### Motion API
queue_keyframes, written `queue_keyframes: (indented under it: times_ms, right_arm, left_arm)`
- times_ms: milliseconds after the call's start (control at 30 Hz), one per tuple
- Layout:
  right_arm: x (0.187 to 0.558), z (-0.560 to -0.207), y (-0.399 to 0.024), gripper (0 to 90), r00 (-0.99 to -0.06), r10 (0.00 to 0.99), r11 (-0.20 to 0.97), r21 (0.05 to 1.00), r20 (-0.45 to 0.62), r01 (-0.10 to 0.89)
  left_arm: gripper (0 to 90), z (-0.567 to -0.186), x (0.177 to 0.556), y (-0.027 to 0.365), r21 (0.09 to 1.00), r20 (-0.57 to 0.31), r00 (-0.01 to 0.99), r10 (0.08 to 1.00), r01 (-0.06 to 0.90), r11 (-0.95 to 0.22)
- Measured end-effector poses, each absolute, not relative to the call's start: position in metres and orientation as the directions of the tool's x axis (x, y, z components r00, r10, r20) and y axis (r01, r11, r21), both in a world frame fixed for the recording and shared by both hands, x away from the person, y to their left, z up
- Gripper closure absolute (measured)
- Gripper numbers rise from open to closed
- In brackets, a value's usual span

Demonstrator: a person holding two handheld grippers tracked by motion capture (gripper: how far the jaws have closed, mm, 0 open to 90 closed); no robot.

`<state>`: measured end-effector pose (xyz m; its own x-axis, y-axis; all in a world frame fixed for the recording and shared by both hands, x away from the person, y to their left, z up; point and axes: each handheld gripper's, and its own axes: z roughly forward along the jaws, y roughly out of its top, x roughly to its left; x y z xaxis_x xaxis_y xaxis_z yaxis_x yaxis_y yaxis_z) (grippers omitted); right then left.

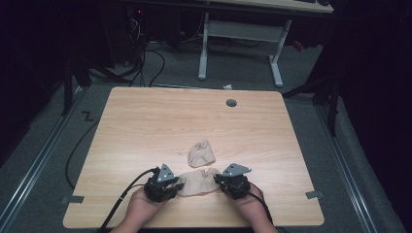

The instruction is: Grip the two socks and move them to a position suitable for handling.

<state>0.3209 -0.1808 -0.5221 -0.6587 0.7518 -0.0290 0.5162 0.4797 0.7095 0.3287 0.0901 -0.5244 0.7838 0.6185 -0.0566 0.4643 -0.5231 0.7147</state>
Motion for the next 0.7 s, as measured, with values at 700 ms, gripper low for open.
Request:
queue_keyframes:
  times_ms: [700]
  right_arm:
    - [0.287,-0.512,-0.183,67.9,-0.663,0.734,0.495,0.785,-0.150,0.371]
  left_arm:
    - [52.1,-0.504,0.313,0.136,0.786,-0.076,0.718,0.692,0.470,-0.401]
